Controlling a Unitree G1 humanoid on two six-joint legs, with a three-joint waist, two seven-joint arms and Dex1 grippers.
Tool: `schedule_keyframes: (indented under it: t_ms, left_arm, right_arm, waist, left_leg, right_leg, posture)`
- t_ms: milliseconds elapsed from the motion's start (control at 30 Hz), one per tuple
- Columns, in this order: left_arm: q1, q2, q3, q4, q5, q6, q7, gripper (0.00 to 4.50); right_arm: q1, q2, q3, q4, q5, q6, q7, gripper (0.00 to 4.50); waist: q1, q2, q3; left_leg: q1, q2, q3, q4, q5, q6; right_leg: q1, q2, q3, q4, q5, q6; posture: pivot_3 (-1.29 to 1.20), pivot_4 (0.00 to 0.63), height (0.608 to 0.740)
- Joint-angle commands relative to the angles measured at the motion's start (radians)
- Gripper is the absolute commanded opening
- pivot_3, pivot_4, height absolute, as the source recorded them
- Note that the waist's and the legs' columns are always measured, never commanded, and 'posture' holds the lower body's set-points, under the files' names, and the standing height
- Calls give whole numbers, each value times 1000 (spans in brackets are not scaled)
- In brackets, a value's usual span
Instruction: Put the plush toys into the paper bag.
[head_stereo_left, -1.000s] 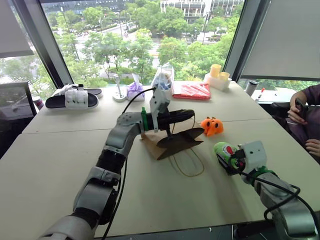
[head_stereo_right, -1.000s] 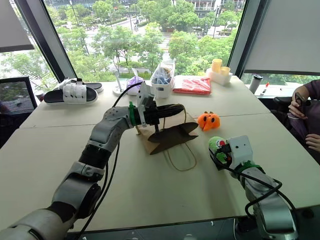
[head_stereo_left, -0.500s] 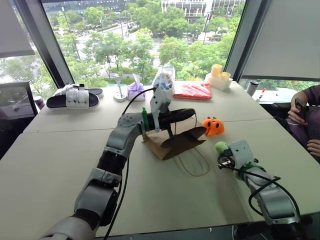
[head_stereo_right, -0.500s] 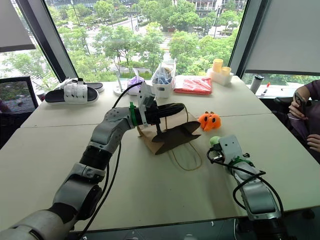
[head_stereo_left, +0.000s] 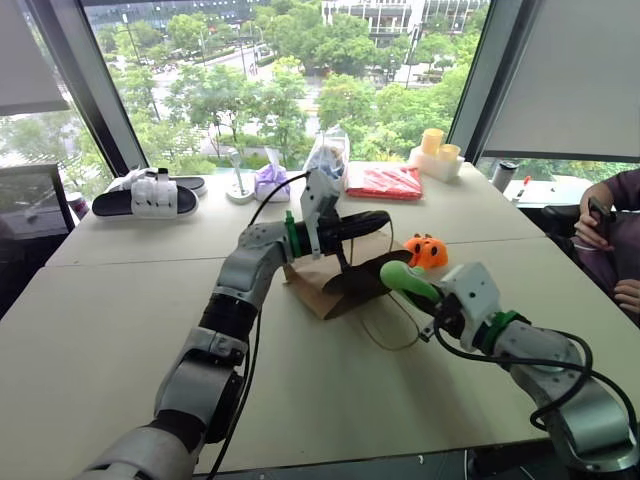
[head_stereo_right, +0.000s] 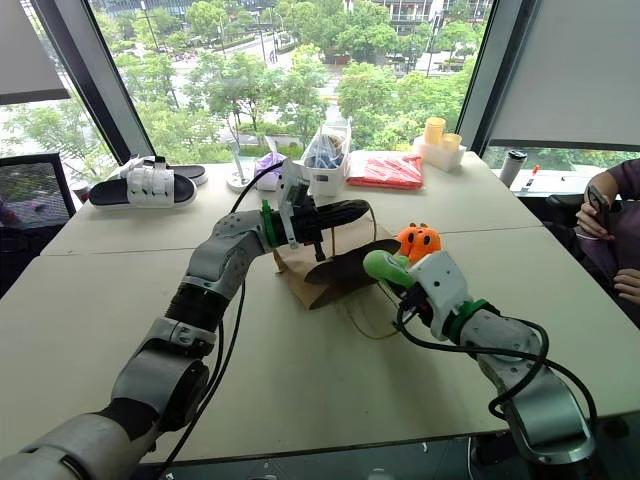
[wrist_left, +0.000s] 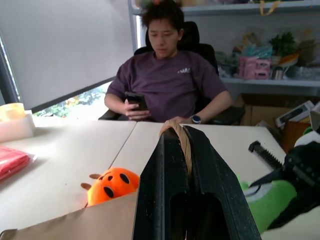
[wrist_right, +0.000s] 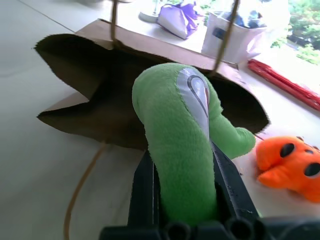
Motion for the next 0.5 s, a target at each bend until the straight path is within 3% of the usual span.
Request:
schedule_keyframes:
  t_ms: [33,267,500]
  left_arm:
    - [-30,-2,27,-59,-41,31,0,0]
    - [10,4,34,-132,-89,93,-6,0]
    - [9,-9,59,-159,-115,134,51,0]
  right_arm:
    - [-52,15,51,22,-35,-5,-14,17]
    - [-284,103,238,307,-171,-61,-29,17]
    - [-404,162,310,519,-252,-153,-17,17]
  waist:
    - [1,0,0]
    - [-5,0,0]
    - [-1,0,0]
  left_leg:
    - [0,0,0,0,0,0]
    - [0,0,0,0,0,-1]
    - [-2,0,0,0,4,-7]
  right_leg:
    - [0,0,0,0,0,0]
    - [-1,0,0,1,0,0]
    - [-3,0,0,0,0,0]
  posture:
    - [0,150,740]
    - [0,150,740]
    - [0,150,740]
